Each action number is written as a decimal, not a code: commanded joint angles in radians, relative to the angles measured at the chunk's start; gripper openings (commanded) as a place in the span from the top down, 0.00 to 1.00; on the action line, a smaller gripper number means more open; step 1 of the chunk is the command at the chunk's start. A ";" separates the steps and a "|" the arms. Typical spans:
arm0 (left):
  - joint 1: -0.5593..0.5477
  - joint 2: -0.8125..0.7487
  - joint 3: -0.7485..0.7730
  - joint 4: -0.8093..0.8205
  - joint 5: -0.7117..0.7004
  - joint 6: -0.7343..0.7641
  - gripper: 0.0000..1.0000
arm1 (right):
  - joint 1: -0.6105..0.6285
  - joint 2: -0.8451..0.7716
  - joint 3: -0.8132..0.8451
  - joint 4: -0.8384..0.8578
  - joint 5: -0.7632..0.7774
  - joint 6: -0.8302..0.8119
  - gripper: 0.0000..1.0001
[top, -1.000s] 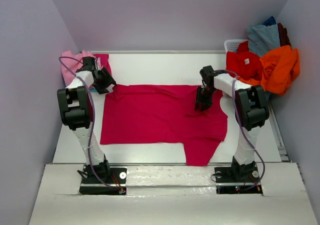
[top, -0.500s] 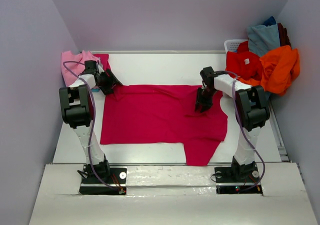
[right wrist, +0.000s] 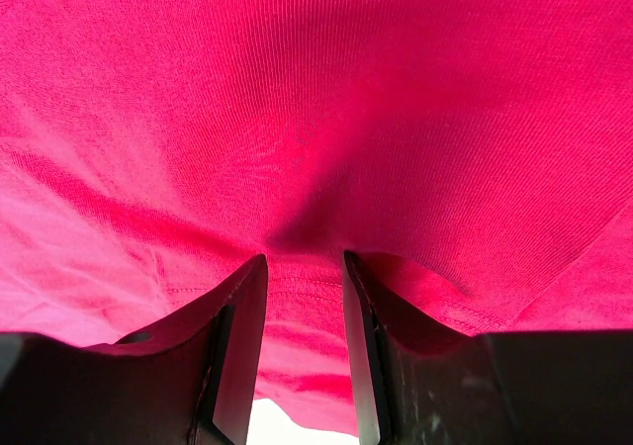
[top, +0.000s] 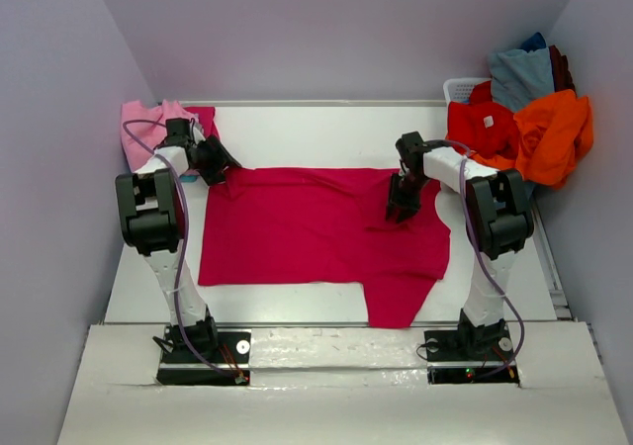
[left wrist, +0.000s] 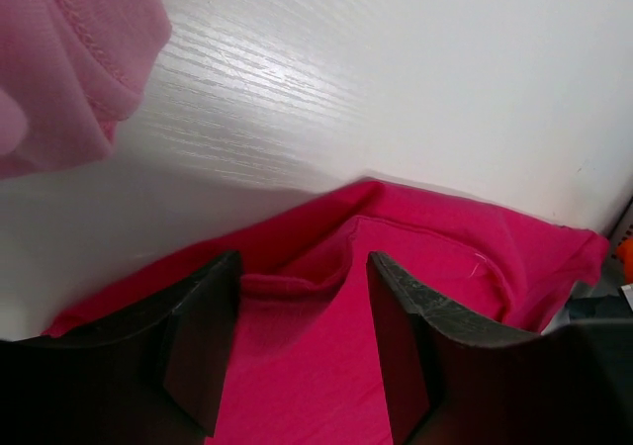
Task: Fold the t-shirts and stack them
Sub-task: Fold the tshirt
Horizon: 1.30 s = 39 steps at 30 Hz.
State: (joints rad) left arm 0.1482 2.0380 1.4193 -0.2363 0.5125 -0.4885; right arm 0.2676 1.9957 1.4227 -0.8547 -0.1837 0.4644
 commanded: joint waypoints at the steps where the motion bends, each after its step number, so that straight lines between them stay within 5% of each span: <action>1: 0.007 -0.113 -0.016 -0.009 0.017 -0.001 0.36 | -0.007 -0.032 -0.028 0.014 0.010 -0.003 0.58; 25: 0.007 -0.140 -0.063 -0.034 0.008 0.021 0.42 | -0.007 -0.040 -0.071 0.034 0.012 -0.001 0.58; 39: 0.007 -0.150 -0.082 -0.055 -0.019 0.034 0.77 | -0.007 -0.067 -0.079 0.026 0.018 0.011 0.59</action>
State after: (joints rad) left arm 0.1482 1.9408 1.3502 -0.2813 0.4931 -0.4706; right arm 0.2672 1.9621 1.3701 -0.8124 -0.1841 0.4686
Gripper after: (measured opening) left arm 0.262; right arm 0.414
